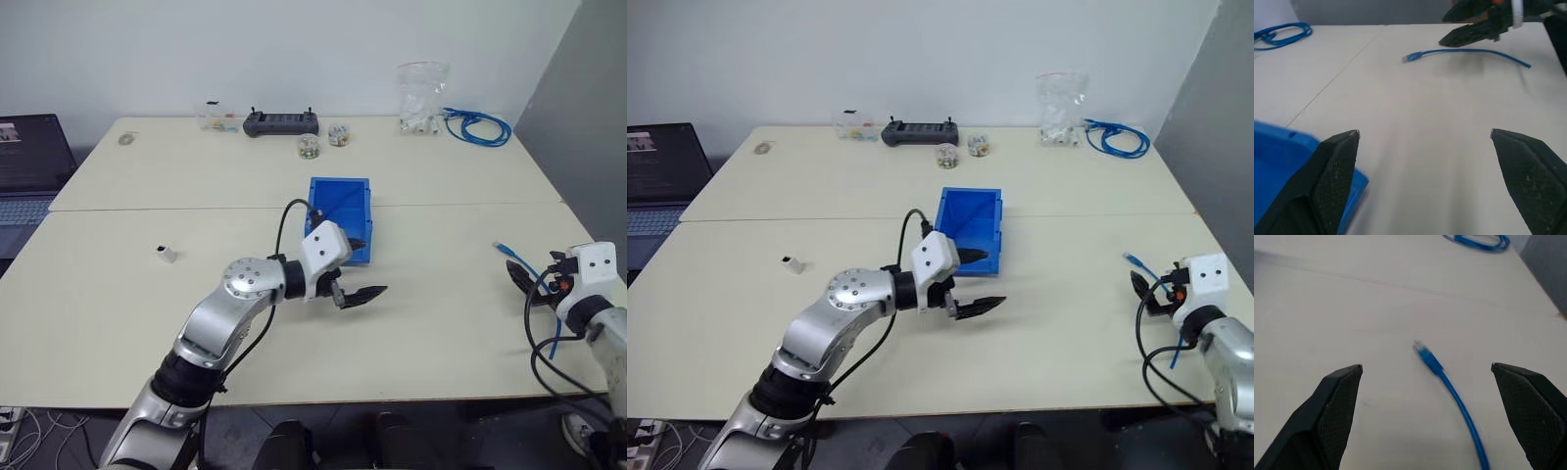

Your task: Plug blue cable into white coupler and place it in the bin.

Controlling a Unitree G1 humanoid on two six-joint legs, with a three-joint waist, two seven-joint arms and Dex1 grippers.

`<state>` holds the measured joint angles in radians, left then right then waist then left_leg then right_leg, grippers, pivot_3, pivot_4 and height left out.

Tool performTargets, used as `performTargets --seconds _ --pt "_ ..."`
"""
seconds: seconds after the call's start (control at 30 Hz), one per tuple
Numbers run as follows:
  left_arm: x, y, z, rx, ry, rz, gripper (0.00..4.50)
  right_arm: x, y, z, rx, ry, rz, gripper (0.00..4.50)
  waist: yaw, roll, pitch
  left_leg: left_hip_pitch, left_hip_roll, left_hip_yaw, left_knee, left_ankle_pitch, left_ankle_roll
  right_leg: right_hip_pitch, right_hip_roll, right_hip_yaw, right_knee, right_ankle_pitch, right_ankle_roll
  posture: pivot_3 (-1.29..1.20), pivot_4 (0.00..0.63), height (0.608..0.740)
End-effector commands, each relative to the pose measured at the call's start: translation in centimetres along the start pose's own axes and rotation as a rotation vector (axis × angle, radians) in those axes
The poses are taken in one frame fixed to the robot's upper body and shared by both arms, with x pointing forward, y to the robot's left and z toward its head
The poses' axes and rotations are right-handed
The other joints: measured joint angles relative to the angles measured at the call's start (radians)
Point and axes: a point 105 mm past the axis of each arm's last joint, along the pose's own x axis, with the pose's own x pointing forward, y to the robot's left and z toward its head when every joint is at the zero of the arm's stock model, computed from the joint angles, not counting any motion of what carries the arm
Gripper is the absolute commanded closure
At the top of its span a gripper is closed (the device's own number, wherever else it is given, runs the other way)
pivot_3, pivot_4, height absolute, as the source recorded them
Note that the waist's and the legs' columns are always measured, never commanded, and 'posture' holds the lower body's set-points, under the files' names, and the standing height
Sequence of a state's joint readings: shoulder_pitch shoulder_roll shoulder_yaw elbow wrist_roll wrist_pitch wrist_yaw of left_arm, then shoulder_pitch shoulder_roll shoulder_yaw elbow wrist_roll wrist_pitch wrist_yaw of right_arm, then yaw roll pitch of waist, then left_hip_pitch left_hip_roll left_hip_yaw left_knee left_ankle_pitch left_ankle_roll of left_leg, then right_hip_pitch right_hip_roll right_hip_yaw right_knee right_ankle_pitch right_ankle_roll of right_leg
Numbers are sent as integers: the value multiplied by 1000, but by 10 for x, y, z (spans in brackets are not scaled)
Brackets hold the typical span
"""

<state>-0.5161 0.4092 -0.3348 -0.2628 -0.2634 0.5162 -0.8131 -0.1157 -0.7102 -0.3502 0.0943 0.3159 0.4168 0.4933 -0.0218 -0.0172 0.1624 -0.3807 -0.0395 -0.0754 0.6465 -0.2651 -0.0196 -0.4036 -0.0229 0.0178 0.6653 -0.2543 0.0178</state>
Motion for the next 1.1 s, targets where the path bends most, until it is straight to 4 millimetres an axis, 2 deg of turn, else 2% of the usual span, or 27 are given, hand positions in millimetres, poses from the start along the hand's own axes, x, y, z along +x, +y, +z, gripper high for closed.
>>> performTargets --seconds 0.03,0.3,0.57,0.63,0.9,0.93,1.0,1.1 --pt "10 -8 13 45 -21 -68 0 5 -25 -23 44 161 0 17 -2 0 0 0 0 0 0 0 0 0 0 0 0 0 0 0 150 740" --pt "18 -15 19 54 -28 -112 0 12 -23 -42 136 299 90 17 -9 0 0 0 0 0 1 0 0 1 0 1 0 0 0 0 150 740" --pt "18 -15 17 53 -16 -140 0 10 -18 -44 161 323 137 1771 -9 0 0 0 1 -1 1 0 0 2 0 1 0 0 0 0 150 740" --pt "18 -15 17 53 -17 -146 0 9 -18 -45 176 322 139 2399 -9 0 0 1 1 -1 1 0 0 2 0 1 0 0 0 0 150 740" --pt "16 -22 16 43 -9 -213 0 7 -17 -42 178 295 171 4263 -9 0 0 1 1 -1 1 0 0 2 0 1 0 0 0 0 150 740" --pt "16 -22 16 44 -8 -213 0 6 -17 -41 168 293 174 4433 -9 0 0 1 1 -1 1 0 0 2 0 1 0 0 0 0 150 740" --pt "15 -20 14 45 -4 -210 0 6 -19 -38 153 276 176 4486 -9 0 0 1 1 -1 1 0 0 2 0 1 0 0 0 0 150 740" --pt "9 -17 10 46 6 -193 0 2 -17 -19 103 215 220 4486 -9 0 0 1 0 -1 1 0 0 2 0 1 0 0 0 0 150 740"
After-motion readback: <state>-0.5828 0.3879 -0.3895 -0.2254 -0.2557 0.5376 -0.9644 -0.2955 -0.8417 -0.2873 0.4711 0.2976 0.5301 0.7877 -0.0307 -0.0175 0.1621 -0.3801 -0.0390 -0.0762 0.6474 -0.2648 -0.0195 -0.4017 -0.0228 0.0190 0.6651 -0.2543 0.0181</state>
